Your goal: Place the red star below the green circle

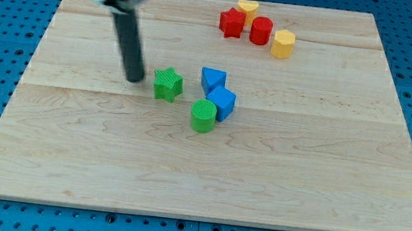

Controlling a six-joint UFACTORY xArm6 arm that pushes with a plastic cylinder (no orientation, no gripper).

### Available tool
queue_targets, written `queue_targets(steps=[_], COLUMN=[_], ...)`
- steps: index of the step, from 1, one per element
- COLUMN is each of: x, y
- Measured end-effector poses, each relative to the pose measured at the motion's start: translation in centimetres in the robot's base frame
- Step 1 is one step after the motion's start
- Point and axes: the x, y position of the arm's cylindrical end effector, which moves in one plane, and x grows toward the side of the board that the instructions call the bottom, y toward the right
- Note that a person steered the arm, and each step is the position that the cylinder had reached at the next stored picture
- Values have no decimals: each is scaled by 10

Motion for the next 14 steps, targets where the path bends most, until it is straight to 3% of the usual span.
queue_targets(steps=[1,5,6,7,8,9,10,11,13,14], x=[17,29,87,100,86,-6,-116,-151,-166,-163], y=[36,18,18,88,201,303,313,260,112,96])
